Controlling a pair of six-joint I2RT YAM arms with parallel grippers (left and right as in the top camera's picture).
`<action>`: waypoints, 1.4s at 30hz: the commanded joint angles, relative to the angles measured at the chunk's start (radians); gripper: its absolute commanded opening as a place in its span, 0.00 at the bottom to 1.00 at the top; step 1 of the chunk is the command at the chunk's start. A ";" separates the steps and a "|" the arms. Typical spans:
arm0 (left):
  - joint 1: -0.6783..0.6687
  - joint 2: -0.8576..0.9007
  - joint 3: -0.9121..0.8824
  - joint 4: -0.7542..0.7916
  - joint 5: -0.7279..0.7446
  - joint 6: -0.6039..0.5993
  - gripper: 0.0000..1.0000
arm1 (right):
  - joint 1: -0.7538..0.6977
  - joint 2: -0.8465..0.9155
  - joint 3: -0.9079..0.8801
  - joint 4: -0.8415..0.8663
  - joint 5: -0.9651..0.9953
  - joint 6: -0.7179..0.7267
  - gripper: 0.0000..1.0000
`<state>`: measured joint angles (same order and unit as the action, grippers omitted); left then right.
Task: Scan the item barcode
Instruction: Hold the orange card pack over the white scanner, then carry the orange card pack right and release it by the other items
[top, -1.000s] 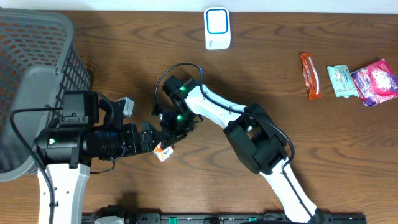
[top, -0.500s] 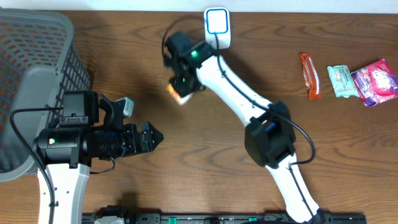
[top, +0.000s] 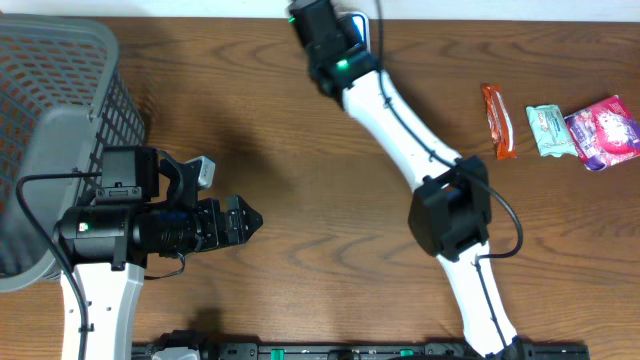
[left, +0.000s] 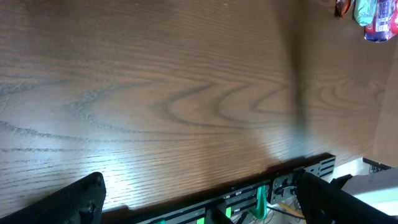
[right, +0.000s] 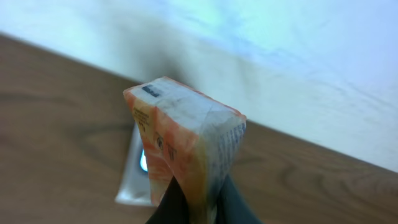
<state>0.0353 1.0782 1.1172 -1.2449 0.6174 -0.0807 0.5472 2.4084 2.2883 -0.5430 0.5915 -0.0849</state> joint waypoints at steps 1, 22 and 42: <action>-0.004 -0.001 -0.003 0.000 -0.010 0.010 0.98 | -0.066 0.043 -0.006 0.073 -0.071 -0.063 0.01; -0.004 -0.001 -0.003 0.000 -0.010 0.010 0.98 | -0.151 0.010 -0.005 0.086 -0.108 0.006 0.01; -0.004 -0.001 -0.003 0.000 -0.010 0.009 0.98 | -0.576 -0.082 -0.005 -0.541 -0.013 0.080 0.01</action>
<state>0.0353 1.0782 1.1172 -1.2453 0.6174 -0.0807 0.0429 2.3421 2.2818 -1.0443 0.6380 -0.0261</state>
